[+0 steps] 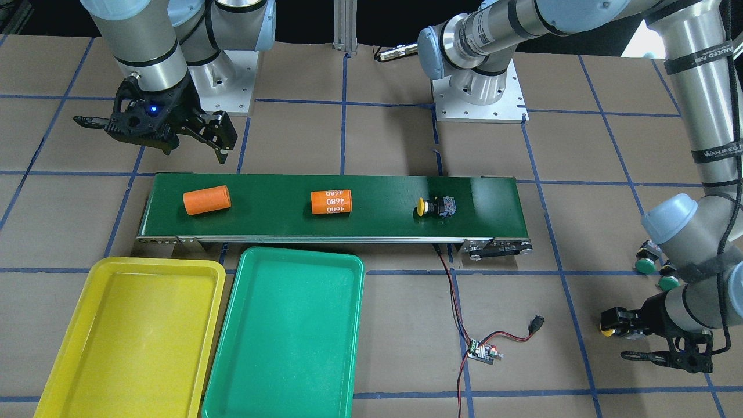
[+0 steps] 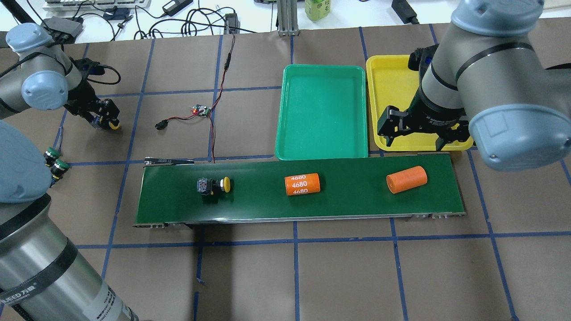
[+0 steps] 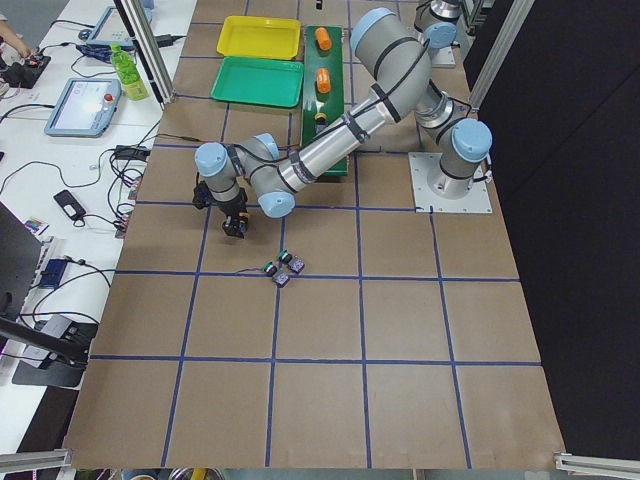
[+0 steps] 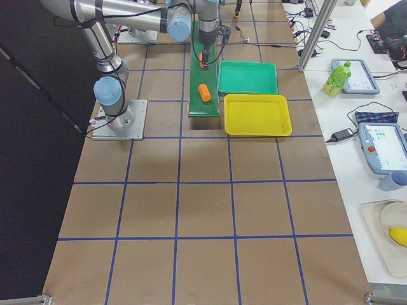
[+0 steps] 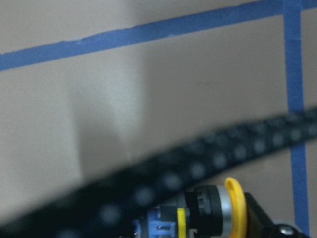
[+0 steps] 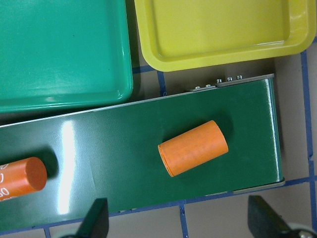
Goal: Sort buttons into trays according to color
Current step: 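Place the second yellow-capped button on the belt with the left gripper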
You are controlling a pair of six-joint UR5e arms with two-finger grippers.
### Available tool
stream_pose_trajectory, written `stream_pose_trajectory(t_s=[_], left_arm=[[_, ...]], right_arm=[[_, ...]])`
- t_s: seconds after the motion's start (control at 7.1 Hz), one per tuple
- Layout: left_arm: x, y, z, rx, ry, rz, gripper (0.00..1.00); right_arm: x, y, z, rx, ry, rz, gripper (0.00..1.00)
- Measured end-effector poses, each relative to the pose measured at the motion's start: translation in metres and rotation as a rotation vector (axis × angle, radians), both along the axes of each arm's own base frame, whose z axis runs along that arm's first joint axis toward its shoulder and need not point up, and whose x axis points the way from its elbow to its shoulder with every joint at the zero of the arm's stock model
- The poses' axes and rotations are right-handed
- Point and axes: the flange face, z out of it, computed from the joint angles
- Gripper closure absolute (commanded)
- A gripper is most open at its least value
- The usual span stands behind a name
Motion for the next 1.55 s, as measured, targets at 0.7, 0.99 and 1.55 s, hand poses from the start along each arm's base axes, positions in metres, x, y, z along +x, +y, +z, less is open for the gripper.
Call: stream_pose_trajectory(t_s=[0.7, 0.99, 1.55], left_arm=[[-0.153, 0.132, 0.104, 0.042, 0.043, 0.123, 1.00], [-0.213, 0.189, 0.091, 0.080, 0.038, 0.136, 1.00], [-0.233, 0.214, 0.059, 0.135, 0.034, 0.170, 0.00]], right_arm=[[-0.001, 0.001, -0.002, 0.004, 0.001, 0.001, 0.00], [-0.001, 0.001, -0.001, 0.004, -0.001, 0.000, 0.00], [-0.001, 0.001, -0.001, 0.003, 0.004, 0.000, 0.00]])
